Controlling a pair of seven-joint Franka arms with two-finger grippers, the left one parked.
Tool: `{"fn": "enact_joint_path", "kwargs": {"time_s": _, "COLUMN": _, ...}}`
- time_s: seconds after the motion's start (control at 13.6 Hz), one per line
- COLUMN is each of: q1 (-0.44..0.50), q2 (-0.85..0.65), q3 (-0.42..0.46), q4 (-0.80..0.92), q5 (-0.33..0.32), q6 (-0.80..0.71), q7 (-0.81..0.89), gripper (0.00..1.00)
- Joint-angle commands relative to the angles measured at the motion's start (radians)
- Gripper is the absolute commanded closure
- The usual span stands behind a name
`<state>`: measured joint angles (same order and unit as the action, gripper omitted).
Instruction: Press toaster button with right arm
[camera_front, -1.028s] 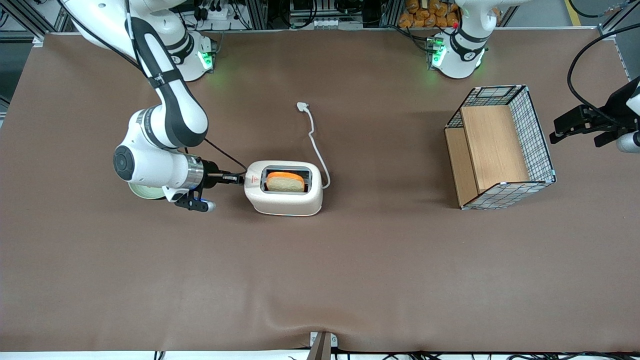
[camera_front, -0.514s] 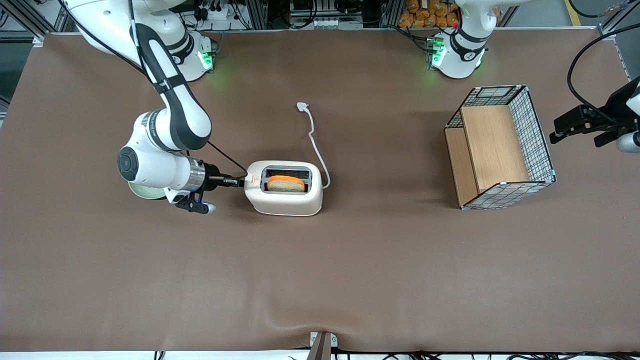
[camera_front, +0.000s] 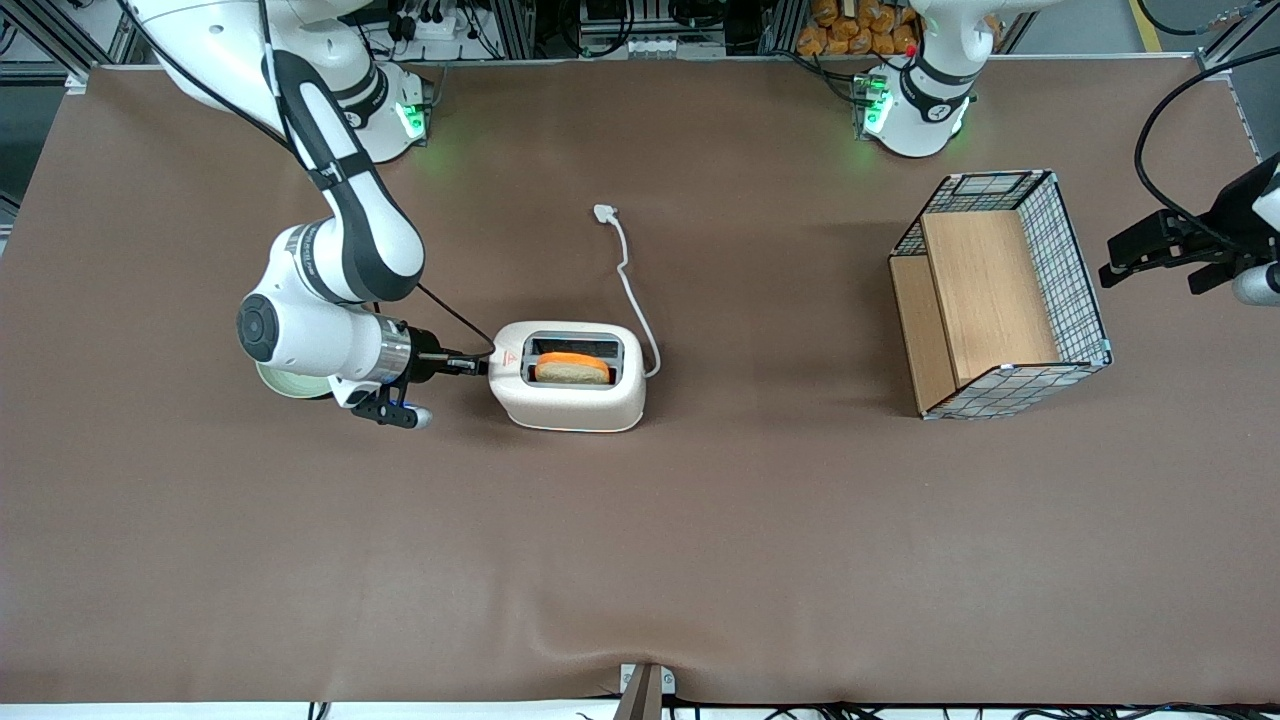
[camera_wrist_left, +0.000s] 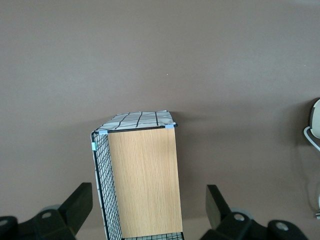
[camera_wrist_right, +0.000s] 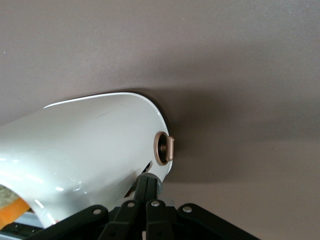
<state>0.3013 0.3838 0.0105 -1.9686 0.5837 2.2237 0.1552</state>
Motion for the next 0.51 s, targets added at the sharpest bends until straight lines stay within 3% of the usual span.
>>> {"fn": "enact_joint_path", "kwargs": {"time_s": 0.0, "q1": 0.012, "q2": 0.018, "q3": -0.006, "q4": -0.033, "q5": 0.042, "q6": 0.056, "q7": -0.046, "gripper": 1.0}}
{"fn": "enact_joint_path", "kwargs": {"time_s": 0.44, "q1": 0.033, "q2": 0.037, "q3": -0.006, "q4": -0.045, "q5": 0.073, "q6": 0.096, "q7": -0.072, "gripper": 1.0}}
